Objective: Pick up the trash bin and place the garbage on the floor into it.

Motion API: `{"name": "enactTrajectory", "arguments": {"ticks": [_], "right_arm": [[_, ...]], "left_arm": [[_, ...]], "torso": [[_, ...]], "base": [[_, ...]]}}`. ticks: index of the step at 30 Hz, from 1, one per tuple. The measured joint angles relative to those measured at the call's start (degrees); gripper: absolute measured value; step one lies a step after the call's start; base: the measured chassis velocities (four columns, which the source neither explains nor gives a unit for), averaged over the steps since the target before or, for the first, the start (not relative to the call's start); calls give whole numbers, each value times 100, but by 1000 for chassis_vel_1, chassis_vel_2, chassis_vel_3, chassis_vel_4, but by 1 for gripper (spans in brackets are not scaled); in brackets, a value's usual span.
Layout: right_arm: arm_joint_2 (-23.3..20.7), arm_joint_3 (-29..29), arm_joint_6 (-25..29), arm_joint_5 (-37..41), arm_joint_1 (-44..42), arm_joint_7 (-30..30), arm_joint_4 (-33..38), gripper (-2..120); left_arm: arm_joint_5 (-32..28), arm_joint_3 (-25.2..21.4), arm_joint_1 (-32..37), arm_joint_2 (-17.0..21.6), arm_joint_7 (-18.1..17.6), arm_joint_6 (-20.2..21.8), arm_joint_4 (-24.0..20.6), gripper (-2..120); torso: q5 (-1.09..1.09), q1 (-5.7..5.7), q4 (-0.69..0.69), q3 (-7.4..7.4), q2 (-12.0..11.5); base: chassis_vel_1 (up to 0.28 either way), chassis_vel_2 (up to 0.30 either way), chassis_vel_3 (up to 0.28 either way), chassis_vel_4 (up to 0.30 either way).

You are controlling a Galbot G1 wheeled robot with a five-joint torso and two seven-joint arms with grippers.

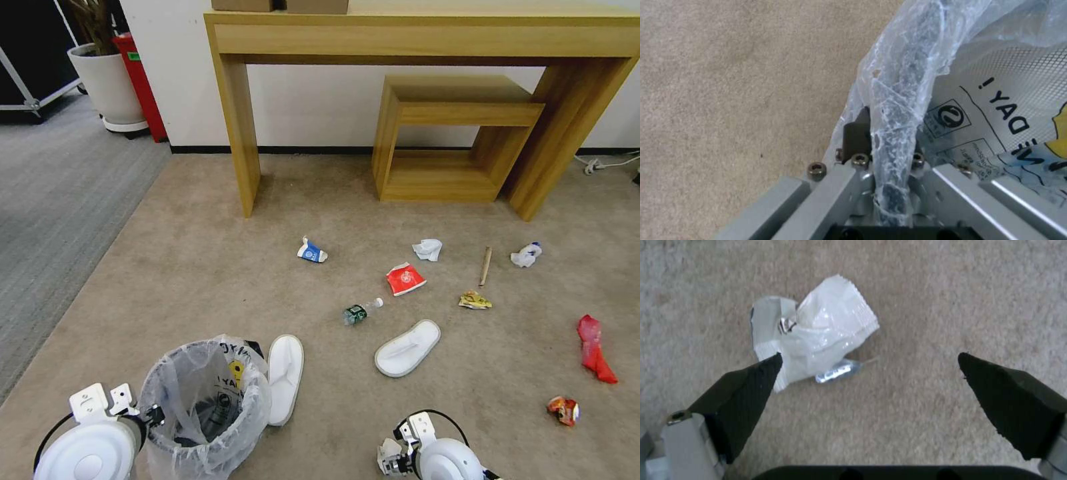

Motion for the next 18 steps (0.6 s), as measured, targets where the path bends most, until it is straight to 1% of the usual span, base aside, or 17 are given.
{"name": "enactTrajectory", "arguments": {"ticks": [18], "right_arm": [[222,-37,114,-187,-33,-110,-244,100]], "left_arm": [[304,-3,266,-91,118,-1,-112,0]], "torso": [[1,0,0,0,0]], "base": [[0,0,0,0]]}}
